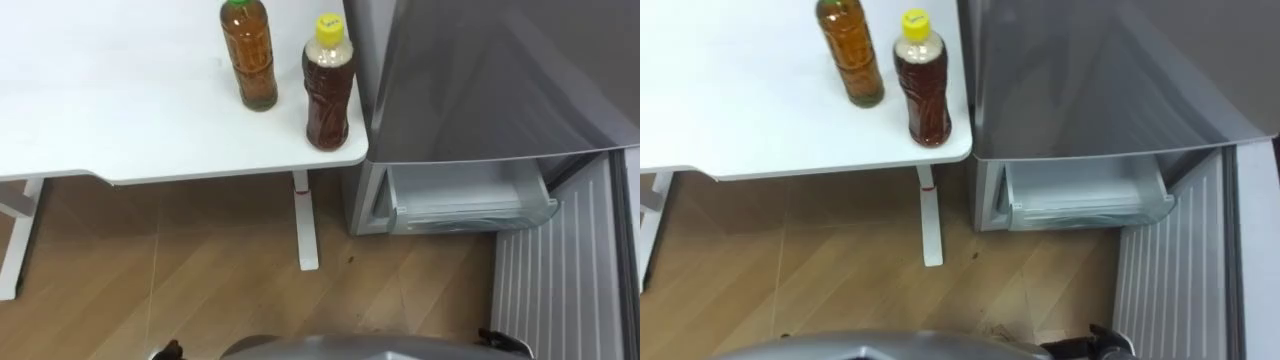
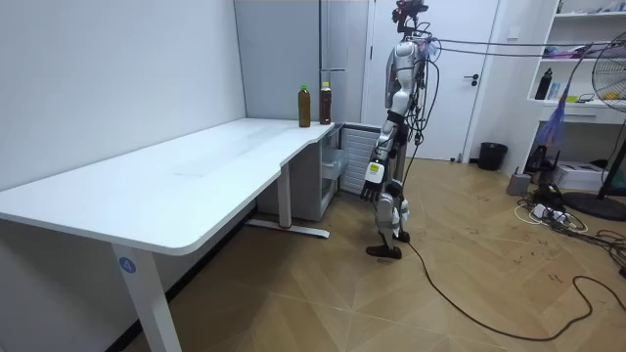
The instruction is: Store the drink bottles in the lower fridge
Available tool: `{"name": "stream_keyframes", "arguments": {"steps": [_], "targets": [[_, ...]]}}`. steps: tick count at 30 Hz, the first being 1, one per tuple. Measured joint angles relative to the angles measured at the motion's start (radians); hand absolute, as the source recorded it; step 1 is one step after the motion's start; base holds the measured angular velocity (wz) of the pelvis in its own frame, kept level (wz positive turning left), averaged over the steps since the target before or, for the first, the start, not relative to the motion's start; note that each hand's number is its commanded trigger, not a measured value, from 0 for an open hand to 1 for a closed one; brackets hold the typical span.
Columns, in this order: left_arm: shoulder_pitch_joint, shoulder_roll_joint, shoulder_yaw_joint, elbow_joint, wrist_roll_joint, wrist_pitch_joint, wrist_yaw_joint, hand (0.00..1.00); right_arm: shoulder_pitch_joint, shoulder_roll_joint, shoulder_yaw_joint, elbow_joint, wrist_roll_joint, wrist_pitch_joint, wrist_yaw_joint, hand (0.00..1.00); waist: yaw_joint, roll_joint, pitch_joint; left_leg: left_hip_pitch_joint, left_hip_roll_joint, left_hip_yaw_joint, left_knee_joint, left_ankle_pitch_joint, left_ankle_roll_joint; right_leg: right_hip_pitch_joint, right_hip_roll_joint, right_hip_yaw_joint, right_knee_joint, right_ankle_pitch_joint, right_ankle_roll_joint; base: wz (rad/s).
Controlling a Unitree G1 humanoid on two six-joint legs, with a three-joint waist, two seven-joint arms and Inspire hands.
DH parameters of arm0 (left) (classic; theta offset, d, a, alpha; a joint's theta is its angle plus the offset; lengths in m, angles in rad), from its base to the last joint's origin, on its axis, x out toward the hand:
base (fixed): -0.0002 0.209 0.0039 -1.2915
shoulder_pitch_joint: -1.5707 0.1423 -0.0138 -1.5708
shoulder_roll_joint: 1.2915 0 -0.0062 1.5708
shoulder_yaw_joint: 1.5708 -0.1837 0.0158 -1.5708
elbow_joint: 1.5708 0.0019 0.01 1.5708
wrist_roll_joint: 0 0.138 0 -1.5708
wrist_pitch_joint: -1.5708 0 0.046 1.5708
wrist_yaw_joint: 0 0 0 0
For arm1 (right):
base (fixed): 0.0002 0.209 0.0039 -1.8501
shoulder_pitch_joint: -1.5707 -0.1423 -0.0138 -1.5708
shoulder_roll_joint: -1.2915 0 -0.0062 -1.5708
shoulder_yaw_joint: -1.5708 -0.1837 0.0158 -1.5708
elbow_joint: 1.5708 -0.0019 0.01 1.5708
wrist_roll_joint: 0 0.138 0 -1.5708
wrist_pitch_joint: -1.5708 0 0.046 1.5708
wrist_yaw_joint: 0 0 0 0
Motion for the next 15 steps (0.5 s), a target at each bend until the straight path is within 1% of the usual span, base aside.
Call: {"name": "stream_keyframes", "arguments": {"steps": [5, 6, 7, 9, 10, 11, 13, 14, 15], "targets": [[-0.012, 0.001, 0.001, 0.000, -0.001, 0.000, -0.047, 0.00, 0.002, 0.000, -0.002, -0.002, -0.003, 0.000, 0.004, 0.00, 0.001, 0.000, -0.0022, 0.000, -0.001, 0.001, 0.002, 0.000, 0.000, -0.004, 0.000, 0.007, -0.001, 0.000, 0.000, 0.00], [-0.011, 0.001, 0.001, 0.002, -0.002, 0.000, -0.050, 0.00, 0.001, 0.000, -0.002, -0.002, -0.005, 0.000, 0.005, 0.00, 0.001, -0.004, -0.0030, 0.000, -0.001, 0.000, 0.002, 0.000, 0.000, -0.005, 0.000, 0.009, -0.001, 0.000, 0.000, 0.00], [-0.011, 0.001, 0.001, 0.003, -0.007, 0.000, -0.051, 0.00, 0.001, -0.001, -0.003, -0.002, -0.013, 0.000, 0.006, 0.00, 0.001, 0.000, -0.0042, 0.000, -0.001, 0.000, 0.003, 0.000, 0.000, -0.005, 0.000, 0.009, -0.001, 0.000, 0.000, 0.00], [-0.009, 0.003, 0.002, 0.009, -0.050, 0.002, -0.048, 0.00, -0.004, 0.000, -0.008, -0.002, -0.045, 0.000, 0.002, 0.00, 0.007, 0.001, -0.0058, 0.002, 0.000, 0.005, 0.001, 0.000, 0.000, -0.007, 0.001, 0.015, -0.001, -0.001, 0.000, -0.07], [-0.005, 0.003, 0.003, 0.011, -0.066, 0.002, -0.045, 0.00, -0.004, 0.000, -0.008, -0.002, -0.048, 0.000, 0.000, 0.00, 0.008, -0.002, -0.0051, 0.004, 0.000, 0.006, 0.000, 0.000, 0.000, -0.006, 0.001, 0.016, -0.001, -0.001, 0.000, -0.06], [-0.003, 0.004, 0.004, 0.016, -0.087, 0.003, -0.042, 0.00, -0.004, 0.001, -0.008, -0.003, -0.054, 0.000, 0.000, 0.00, 0.008, 0.002, -0.0031, 0.005, 0.000, 0.006, 0.000, 0.000, 0.000, -0.005, 0.001, 0.016, -0.001, -0.001, 0.000, 0.00], [0.000, 0.004, 0.004, 0.016, -0.108, 0.003, -0.031, 0.00, -0.005, 0.001, -0.008, -0.006, -0.062, 0.000, 0.000, 0.00, 0.009, 0.002, -0.0034, 0.004, 0.000, 0.005, 0.000, 0.000, 0.000, -0.006, 0.001, 0.016, 0.000, -0.001, 0.000, 0.00], [0.003, 0.003, 0.004, 0.016, -0.109, 0.001, -0.021, 0.00, -0.006, 0.001, -0.007, -0.005, -0.071, 0.000, 0.000, 0.00, 0.011, -0.002, -0.0056, 0.005, 0.000, 0.004, -0.001, 0.000, 0.000, -0.005, 0.001, 0.016, 0.000, -0.001, 0.000, 0.00], [0.005, 0.003, 0.004, 0.016, -0.115, -0.002, -0.011, 0.00, -0.007, 0.001, -0.004, -0.005, -0.072, 0.000, 0.000, 0.00, 0.015, -0.002, -0.0045, 0.005, 0.000, 0.002, 0.000, 0.000, 0.000, -0.004, 0.001, 0.014, 0.000, -0.001, 0.000, 0.00]]}}
